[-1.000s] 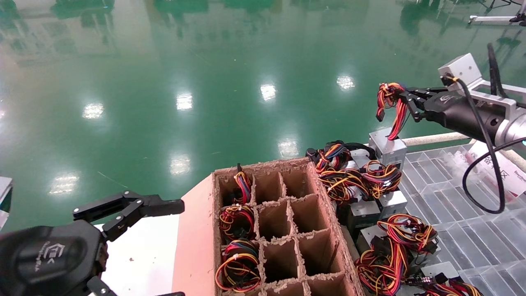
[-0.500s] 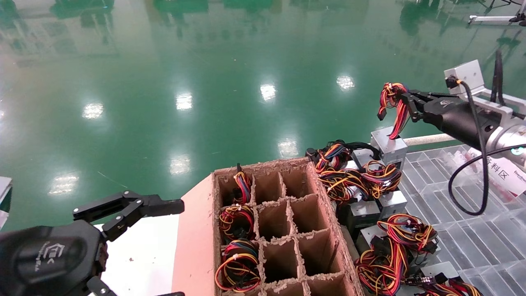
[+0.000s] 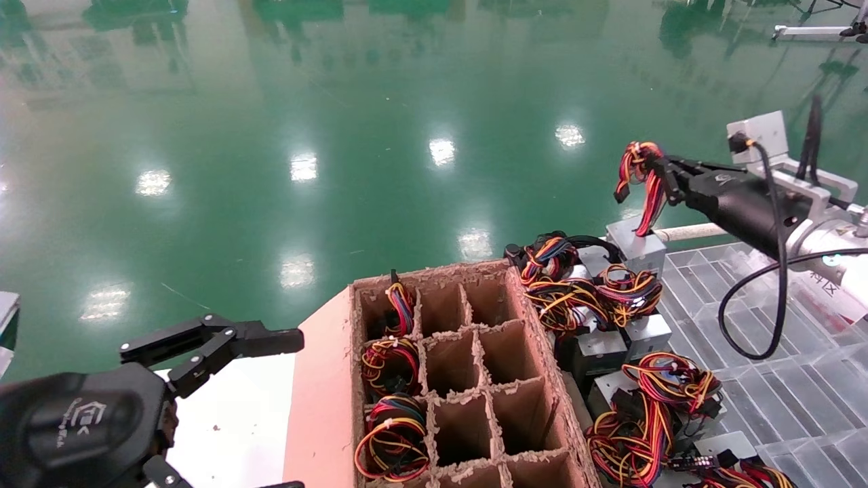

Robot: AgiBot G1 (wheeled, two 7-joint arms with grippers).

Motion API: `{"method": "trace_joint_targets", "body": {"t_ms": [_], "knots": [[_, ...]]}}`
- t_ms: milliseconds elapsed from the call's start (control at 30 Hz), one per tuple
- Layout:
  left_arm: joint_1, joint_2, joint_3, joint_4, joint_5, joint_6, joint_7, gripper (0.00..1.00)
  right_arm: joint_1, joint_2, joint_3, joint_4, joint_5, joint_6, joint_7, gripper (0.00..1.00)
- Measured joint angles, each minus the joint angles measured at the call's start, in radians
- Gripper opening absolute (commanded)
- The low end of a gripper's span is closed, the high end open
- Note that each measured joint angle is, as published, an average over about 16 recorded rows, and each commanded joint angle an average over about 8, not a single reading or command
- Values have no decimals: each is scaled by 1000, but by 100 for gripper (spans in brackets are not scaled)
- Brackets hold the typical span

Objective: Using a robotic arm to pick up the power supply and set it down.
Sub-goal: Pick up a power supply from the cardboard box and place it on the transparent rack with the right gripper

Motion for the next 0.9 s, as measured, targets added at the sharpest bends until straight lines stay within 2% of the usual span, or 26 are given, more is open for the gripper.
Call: {"method": "trace_joint_targets", "body": {"t_ms": [400, 433, 667, 700, 900], "knots": [[0, 0, 0, 0, 0, 0, 0, 100, -43, 9, 29, -6, 42, 34, 8, 0], [0, 0, 0, 0, 0, 0, 0, 100, -46, 10, 30, -6, 43, 38, 9, 4], [0, 0, 0, 0, 0, 0, 0, 100, -61, 14, 34, -9, 50, 62, 15, 90], [0, 0, 0, 0, 0, 0, 0, 100, -62, 14, 34, -9, 50, 65, 16, 99], [0, 0, 0, 0, 0, 0, 0, 100, -64, 14, 34, -10, 52, 73, 19, 100]]}}
